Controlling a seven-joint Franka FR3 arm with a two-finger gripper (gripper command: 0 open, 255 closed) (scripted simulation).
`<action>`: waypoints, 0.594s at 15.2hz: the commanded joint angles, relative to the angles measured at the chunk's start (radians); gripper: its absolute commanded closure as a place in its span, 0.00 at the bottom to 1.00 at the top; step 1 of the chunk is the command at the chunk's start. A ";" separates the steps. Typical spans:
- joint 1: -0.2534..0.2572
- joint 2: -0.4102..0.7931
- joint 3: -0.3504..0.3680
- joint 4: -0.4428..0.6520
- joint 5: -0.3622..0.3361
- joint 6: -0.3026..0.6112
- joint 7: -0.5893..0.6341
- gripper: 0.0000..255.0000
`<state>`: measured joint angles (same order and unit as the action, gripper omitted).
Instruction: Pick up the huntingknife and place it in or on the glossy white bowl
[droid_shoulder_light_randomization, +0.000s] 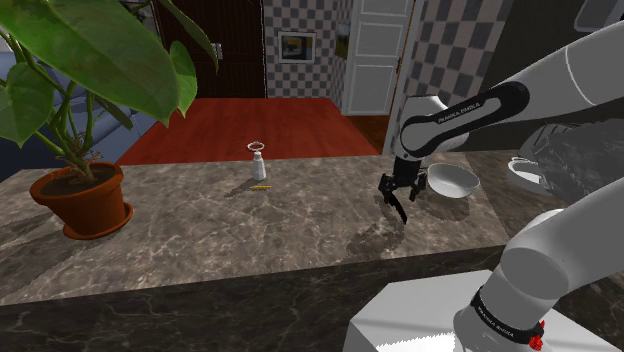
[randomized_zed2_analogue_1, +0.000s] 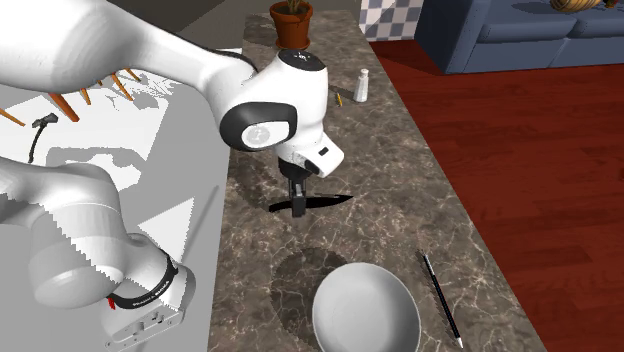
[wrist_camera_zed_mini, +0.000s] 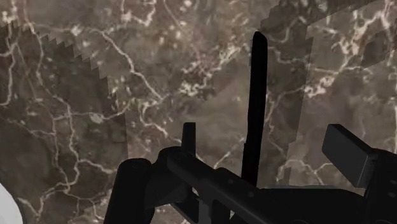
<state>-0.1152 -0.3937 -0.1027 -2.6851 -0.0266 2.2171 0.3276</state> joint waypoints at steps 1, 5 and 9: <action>0.000 0.030 -0.002 -0.010 0.002 0.040 0.001 0.00; 0.002 0.070 -0.004 -0.037 0.004 0.108 -0.001 0.00; 0.002 0.077 -0.004 -0.041 0.005 0.118 -0.002 0.00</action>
<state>-0.1128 -0.3179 -0.1070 -2.7254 -0.0219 2.3332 0.3259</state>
